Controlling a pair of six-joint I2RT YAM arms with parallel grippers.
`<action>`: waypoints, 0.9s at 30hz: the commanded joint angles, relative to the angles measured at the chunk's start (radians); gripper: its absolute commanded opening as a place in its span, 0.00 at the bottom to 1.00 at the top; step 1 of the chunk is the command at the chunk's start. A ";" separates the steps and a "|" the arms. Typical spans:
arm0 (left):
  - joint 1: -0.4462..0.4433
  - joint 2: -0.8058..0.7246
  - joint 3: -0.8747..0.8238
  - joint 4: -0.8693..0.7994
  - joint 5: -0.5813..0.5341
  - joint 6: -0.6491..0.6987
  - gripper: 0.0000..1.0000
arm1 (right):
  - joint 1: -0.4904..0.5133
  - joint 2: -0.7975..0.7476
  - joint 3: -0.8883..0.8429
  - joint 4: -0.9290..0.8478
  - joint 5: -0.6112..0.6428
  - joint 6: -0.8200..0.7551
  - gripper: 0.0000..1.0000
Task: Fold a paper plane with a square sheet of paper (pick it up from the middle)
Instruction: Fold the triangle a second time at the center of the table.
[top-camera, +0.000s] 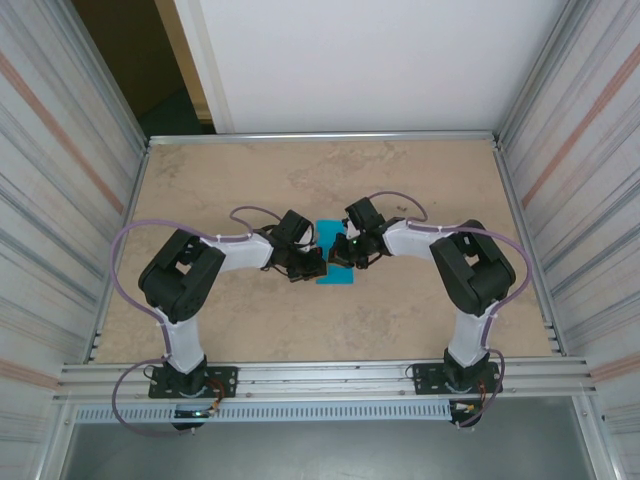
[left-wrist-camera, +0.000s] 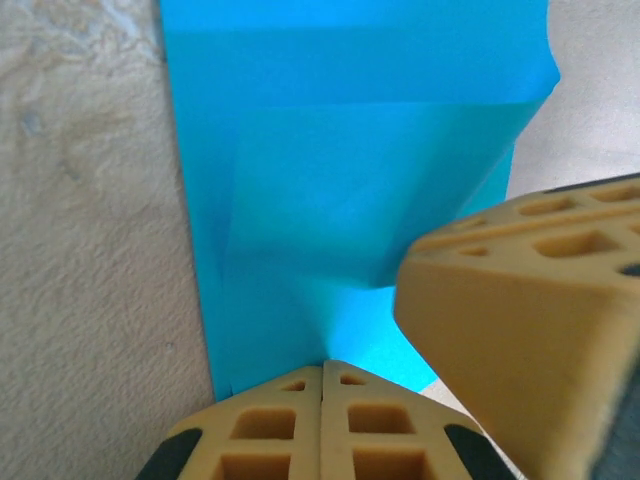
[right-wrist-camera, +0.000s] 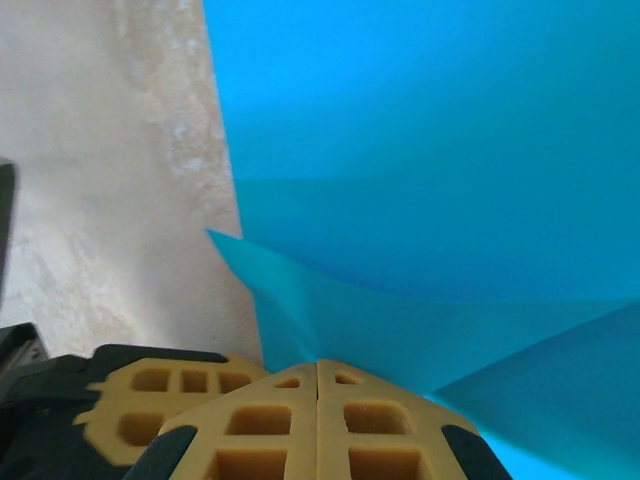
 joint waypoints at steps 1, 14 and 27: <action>0.002 0.012 -0.031 -0.057 -0.029 0.008 0.01 | -0.007 0.034 0.016 -0.032 0.009 -0.010 0.01; 0.023 -0.040 0.006 0.008 0.058 -0.038 0.06 | -0.039 0.054 -0.023 -0.043 0.032 -0.020 0.00; 0.023 0.020 -0.009 -0.084 -0.003 -0.032 0.04 | -0.037 0.026 -0.010 -0.035 0.030 -0.043 0.00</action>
